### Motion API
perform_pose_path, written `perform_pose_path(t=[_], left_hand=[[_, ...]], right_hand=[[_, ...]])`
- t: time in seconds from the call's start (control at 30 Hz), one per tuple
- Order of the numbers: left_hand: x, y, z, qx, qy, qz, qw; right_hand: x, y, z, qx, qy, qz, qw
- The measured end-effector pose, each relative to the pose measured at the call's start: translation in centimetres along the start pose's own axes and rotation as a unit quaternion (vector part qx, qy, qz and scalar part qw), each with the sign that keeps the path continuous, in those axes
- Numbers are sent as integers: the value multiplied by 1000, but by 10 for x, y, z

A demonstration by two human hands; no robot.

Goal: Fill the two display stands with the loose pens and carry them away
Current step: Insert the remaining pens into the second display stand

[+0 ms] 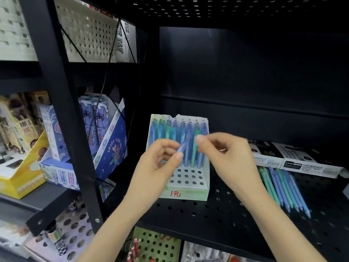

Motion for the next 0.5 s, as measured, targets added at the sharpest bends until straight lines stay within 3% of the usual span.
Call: perform_pose_path(t=[0.1, 0.2, 0.27, 0.4, 0.5], left_hand=[[-8, 2, -9, 10, -19, -27, 999], [-11, 4, -12, 17, -43, -39, 998], [-7, 5, -2, -7, -117, -65, 991], [9, 9, 34, -143, -245, -90, 955], [33, 7, 41, -154, -273, -25, 949]], right_hand=[[6, 14, -12, 68, -47, -12, 997], [3, 13, -3, 36, -115, -37, 992], [-5, 8, 13, -17, -139, -55, 989], [-21, -3, 41, -106, -22, -39, 993], [-26, -5, 42, -124, 40, -28, 991]])
Point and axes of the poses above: each hand's wrist, its own y-axis away from the middle knuckle, its own z-axis out of the back of the hand, x = y × z, the point moved 6 cm from there along -y, towards the middle knuckle
